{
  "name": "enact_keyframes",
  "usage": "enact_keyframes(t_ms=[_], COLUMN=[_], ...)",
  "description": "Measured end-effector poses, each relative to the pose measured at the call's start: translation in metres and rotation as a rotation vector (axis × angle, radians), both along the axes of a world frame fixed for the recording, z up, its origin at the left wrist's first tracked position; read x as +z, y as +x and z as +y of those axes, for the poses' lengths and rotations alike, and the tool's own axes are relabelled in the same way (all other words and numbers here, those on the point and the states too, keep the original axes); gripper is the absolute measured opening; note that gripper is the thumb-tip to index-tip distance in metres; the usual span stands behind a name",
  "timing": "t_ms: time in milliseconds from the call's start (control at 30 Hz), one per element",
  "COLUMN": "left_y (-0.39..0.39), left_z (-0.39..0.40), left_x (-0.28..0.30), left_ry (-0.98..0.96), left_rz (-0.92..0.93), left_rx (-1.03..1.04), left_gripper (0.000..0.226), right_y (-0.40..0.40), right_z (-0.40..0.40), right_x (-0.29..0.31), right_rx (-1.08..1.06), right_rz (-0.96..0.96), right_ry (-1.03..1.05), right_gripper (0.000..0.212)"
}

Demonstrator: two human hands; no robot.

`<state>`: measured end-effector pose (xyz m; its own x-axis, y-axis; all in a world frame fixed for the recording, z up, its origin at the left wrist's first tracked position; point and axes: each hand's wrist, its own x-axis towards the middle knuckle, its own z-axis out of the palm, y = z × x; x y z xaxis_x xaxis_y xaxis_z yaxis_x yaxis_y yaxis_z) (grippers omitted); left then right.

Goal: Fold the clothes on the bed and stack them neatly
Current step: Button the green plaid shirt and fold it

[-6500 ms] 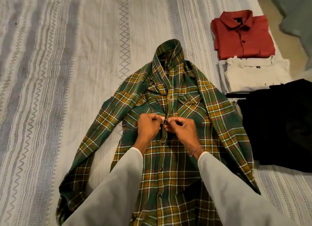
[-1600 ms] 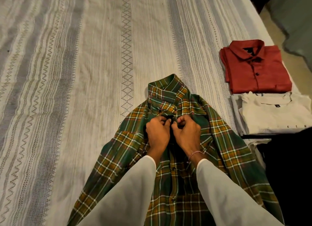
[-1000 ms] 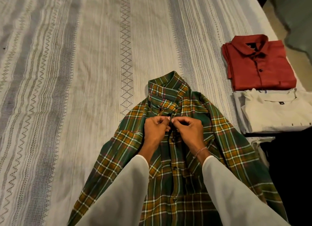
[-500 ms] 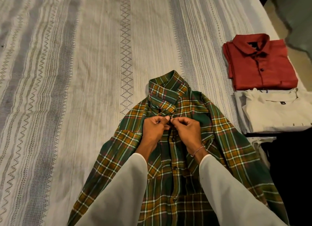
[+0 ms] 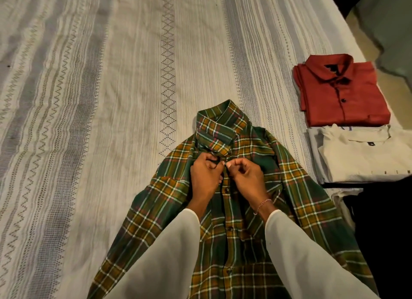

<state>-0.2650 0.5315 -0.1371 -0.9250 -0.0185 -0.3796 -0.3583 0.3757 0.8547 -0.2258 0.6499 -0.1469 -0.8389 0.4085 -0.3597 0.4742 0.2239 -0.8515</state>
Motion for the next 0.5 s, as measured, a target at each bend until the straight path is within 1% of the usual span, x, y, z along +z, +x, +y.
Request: enact_keyframes(t_ms=[67,100,133,167,200,233,267,300,367,433,500], left_y=[0.001,-0.001,-0.007,-0.016,-0.029,-0.043,-0.056,-0.069,-0.090,-0.104,-0.111], left_z=[0.001,0.000,0.000,0.000,0.000,0.000,-0.002,-0.003,-0.009,-0.014,-0.017], left_x=[0.011,0.018,0.025,0.030,0.035,0.037,0.040,0.040,0.041,0.044,0.048], left_ry=[-0.291,-0.435,-0.546,-0.619,-0.668,-0.706,-0.744,-0.775,-0.837,-0.925,-0.983], left_rz=[0.210,0.364,0.524,0.639,0.680,0.662,0.626,0.599,0.596,0.584,0.501], left_rx=[-0.077,-0.118,-0.174,-0.261,-0.374,-0.491,-0.594,-0.663,-0.715,-0.708,-0.688], left_gripper=[0.030,0.039,0.052,0.067,0.083,0.095,0.103,0.105,0.099,0.089,0.085], right_y=[-0.003,-0.005,-0.007,-0.012,-0.018,-0.025,-0.034,-0.045,-0.065,-0.082,-0.095], right_z=[0.002,0.005,0.009,0.013,0.018,0.023,0.028,0.034,0.042,0.046,0.046], right_x=[0.009,0.015,0.020,0.024,0.027,0.028,0.030,0.030,0.034,0.039,0.041], right_rx=[0.081,0.110,0.135,0.167,0.222,0.295,0.381,0.473,0.659,0.809,0.962], right_rz=[0.042,0.104,0.181,0.250,0.294,0.314,0.322,0.322,0.310,0.238,0.161], right_ry=[0.183,0.279,0.380,0.475,0.550,0.599,0.628,0.645,0.646,0.644,0.731], right_gripper=[0.010,0.013,0.017,0.023,0.029,0.034,0.038,0.041,0.048,0.053,0.056])
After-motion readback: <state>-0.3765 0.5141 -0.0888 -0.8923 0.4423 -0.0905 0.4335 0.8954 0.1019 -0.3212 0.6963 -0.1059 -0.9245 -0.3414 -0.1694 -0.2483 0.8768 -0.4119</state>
